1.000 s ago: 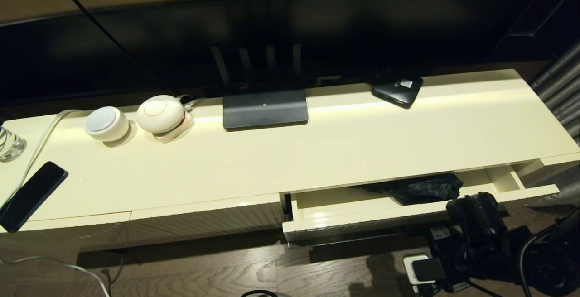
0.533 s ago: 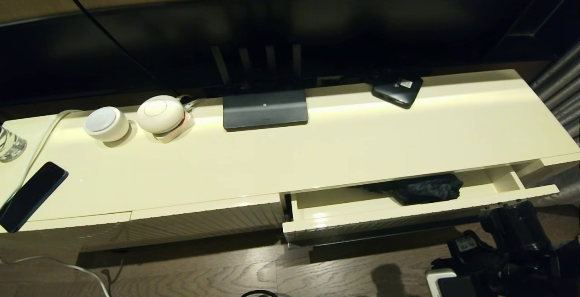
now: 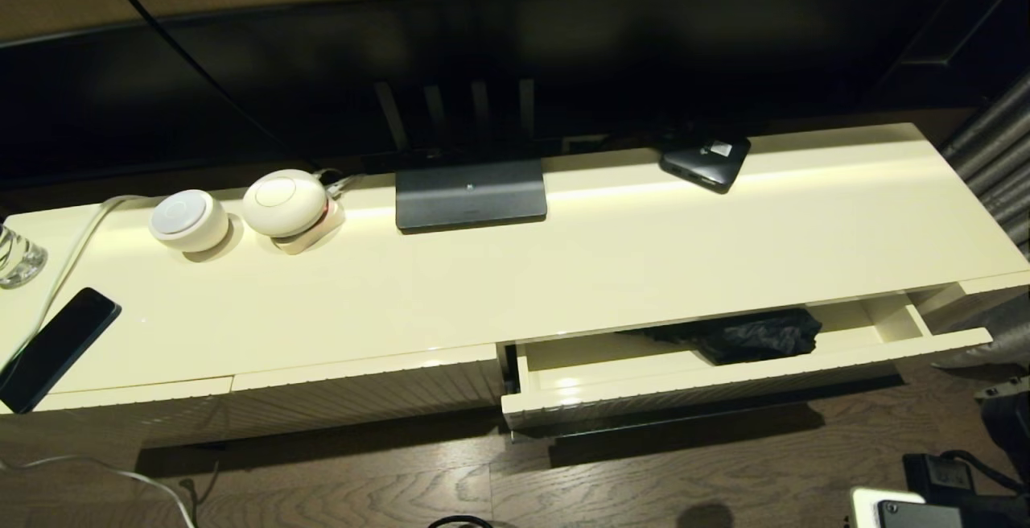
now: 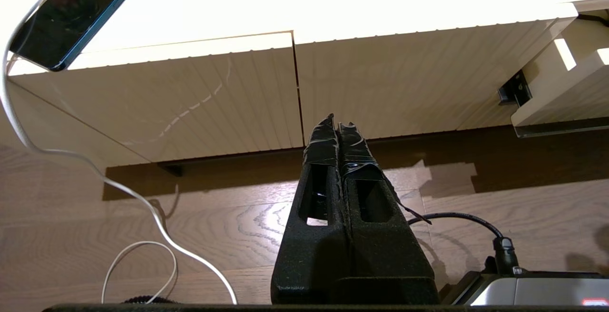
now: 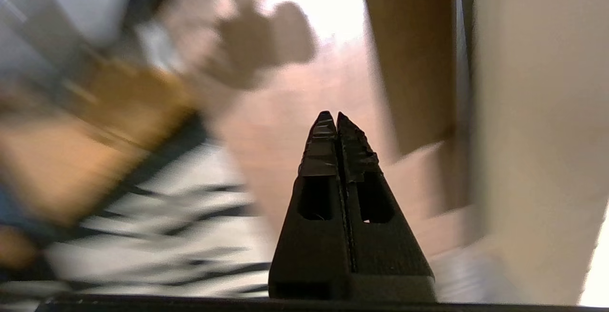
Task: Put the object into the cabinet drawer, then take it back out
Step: Open the drawer
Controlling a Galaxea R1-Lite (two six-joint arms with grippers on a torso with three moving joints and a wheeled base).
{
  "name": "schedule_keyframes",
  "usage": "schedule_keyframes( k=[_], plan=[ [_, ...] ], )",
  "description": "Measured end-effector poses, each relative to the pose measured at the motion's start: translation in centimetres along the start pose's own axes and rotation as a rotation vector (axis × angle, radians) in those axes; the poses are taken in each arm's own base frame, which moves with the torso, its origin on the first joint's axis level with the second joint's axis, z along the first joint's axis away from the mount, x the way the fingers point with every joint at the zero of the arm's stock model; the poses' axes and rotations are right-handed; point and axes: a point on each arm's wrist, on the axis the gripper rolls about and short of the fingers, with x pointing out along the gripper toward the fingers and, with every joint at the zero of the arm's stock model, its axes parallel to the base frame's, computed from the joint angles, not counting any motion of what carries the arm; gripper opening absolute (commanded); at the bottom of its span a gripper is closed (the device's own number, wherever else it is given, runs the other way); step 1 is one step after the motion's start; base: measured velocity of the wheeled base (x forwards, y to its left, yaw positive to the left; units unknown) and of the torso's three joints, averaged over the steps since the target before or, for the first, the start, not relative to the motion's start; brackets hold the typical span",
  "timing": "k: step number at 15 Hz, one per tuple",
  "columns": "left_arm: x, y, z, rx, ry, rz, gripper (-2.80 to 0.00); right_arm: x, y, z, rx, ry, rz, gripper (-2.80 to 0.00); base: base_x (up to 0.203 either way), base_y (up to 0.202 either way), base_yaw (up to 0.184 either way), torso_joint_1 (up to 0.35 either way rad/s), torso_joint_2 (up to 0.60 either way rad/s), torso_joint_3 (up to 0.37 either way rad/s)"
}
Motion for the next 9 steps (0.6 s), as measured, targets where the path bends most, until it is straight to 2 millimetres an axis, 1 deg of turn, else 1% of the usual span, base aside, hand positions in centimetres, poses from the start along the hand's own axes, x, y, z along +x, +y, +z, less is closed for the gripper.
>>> schedule_keyframes(
  k=[3, 5, 7, 9],
  plan=[
    [0.0, 0.0, 0.0, 0.000, 0.000, 0.000, -2.80, -2.4, -0.7, 0.5, 0.403, -0.004, -0.004, -2.80, 0.000, 0.000, 0.000, 0.000, 0.00, 0.000],
    [0.0, 0.0, 0.0, 0.000, 0.000, 0.000, -2.80, -3.5, -1.2, 0.9, 0.624, -0.004, -0.003, -2.80, 0.000, 0.000, 0.000, 0.000, 0.00, 0.000],
    [0.0, 0.0, 0.0, 0.000, -0.001, 0.000, -2.80, -4.2, -1.8, 1.3, 0.792, -0.009, -0.006, -2.80, 0.000, 0.000, 0.000, 0.000, 0.00, 0.000],
    [0.0, 0.0, 0.0, 0.000, 0.000, 0.000, -2.80, -5.2, -2.9, 2.0, 0.967, -0.036, -0.022, -2.80, 0.000, 0.000, 0.000, 0.000, 0.00, 0.000]
  ],
)
